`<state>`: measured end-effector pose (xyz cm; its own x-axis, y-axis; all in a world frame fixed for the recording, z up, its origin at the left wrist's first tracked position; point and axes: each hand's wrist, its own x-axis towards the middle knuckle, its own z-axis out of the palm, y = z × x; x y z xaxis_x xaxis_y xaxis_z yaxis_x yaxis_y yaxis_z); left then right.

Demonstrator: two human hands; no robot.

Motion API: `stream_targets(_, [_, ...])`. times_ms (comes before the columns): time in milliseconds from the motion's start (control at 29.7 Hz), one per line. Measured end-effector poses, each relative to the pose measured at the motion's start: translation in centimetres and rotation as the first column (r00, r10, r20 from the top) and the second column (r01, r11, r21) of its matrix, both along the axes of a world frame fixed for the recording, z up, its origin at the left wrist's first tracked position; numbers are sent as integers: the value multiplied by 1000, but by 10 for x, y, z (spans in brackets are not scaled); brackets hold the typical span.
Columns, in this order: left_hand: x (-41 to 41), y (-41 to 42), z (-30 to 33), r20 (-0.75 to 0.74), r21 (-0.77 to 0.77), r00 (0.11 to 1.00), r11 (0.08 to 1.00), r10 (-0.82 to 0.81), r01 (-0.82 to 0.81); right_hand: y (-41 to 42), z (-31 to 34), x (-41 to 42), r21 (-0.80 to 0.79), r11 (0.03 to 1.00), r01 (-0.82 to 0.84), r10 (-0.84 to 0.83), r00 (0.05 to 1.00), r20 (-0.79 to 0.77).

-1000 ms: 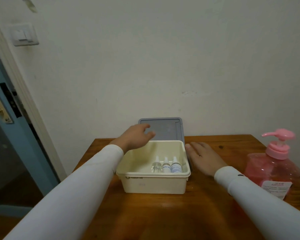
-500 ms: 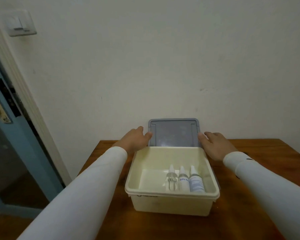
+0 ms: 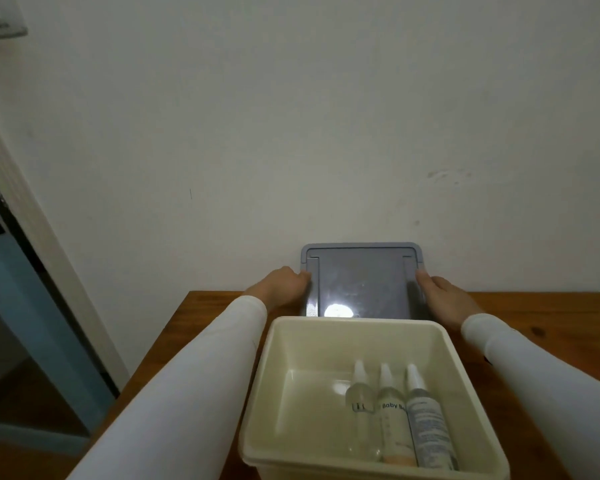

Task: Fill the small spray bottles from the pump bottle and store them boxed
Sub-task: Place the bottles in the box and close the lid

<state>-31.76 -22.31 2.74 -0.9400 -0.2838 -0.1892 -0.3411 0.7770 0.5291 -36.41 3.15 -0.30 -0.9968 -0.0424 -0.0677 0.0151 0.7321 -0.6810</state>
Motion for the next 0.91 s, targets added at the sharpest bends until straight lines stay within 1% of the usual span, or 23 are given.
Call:
stream_targets(168, [-8, 7, -7, 32, 81, 998, 996, -50, 47, -3, -5, -7, -77, 997, -3, 8, 998, 61])
stream_targets(303, [-7, 7, -7, -20, 118, 999, 992, -35, 37, -5, 0, -5, -189, 982, 22, -9, 998, 69])
stream_targets(370, [-2, 8, -1, -60, 152, 998, 988, -15, 24, -4, 7, 1, -255, 967, 22, -9, 999, 49])
stream_targets(437, [4, 11, 9, -137, 209, 990, 977, -10, 39, -2, 19, 9, -274, 962, 3, -10, 1000, -25])
stream_targets(538, [15, 18, 31, -276, 314, 961, 943, -18, 108, 1, 40, 19, -274, 961, -42, -4, 986, -164])
stream_targets(606, [23, 20, 45, -344, 337, 939, 931, -20, 143, 3, 54, 26, -301, 952, -60, -9, 975, -223])
stream_targets(740, [42, 18, 65, -443, 304, 896, 937, -21, 172, 4, 75, 46, -322, 941, -101, -9, 947, -322])
stream_targets(909, [84, 19, 75, -478, 288, 878, 946, 9, 146, 7, 90, 85, -311, 944, -107, -22, 922, -386])
